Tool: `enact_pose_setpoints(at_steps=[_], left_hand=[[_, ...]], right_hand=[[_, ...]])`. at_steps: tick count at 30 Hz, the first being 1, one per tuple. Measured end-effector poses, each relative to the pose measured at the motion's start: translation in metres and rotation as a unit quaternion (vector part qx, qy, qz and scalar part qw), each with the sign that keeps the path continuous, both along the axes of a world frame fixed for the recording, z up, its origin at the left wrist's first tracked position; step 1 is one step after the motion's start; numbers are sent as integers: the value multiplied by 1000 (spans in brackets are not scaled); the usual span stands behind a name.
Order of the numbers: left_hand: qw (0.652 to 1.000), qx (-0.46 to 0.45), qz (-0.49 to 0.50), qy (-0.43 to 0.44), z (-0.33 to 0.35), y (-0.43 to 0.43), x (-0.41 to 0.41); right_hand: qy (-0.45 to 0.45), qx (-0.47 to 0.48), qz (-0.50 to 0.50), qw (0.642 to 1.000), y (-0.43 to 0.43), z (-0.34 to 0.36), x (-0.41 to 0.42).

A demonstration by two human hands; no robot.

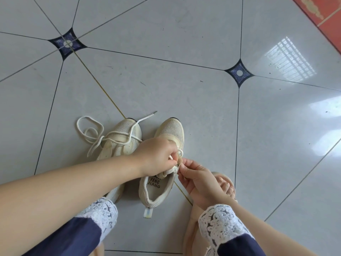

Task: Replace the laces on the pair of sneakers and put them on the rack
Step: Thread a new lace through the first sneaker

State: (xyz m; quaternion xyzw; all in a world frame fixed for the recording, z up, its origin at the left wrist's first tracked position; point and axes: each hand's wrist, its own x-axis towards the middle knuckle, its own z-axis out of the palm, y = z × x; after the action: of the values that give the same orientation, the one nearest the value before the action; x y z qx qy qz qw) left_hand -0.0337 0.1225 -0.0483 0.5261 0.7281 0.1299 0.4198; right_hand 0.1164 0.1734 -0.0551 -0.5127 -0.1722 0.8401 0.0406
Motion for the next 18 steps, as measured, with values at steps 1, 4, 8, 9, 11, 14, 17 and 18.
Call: enact_pose_setpoints(at_steps=[1, 4, 8, 9, 11, 14, 17, 18], left_hand=[[999, 0, 28, -26, -1, -2, 1], [995, 9, 77, -54, -4, -6, 4], [991, 8, 119, -62, -5, -10, 11], [989, 4, 131, -61, -6, -12, 13], [985, -10, 162, -56, -7, -13, 17], [982, -26, 177, -55, -8, -13, 20], [974, -21, 199, -110, -9, -17, 18], [972, -16, 203, -117, -9, -18, 17]], right_hand=[[1, -10, -9, 1000, -1, -1, 0], [10, -28, -24, 999, -2, -4, 1], [6, -25, -17, 1000, -5, -7, 2], [2, -21, -10, 1000, -5, -8, 2], [-6, -7, 6, 1000, -4, -8, 2], [-15, 21, 26, 999, -4, -7, 1], [-34, 53, 58, 996, -6, -4, -1], [-47, 71, 74, 994, -5, -3, -2]])
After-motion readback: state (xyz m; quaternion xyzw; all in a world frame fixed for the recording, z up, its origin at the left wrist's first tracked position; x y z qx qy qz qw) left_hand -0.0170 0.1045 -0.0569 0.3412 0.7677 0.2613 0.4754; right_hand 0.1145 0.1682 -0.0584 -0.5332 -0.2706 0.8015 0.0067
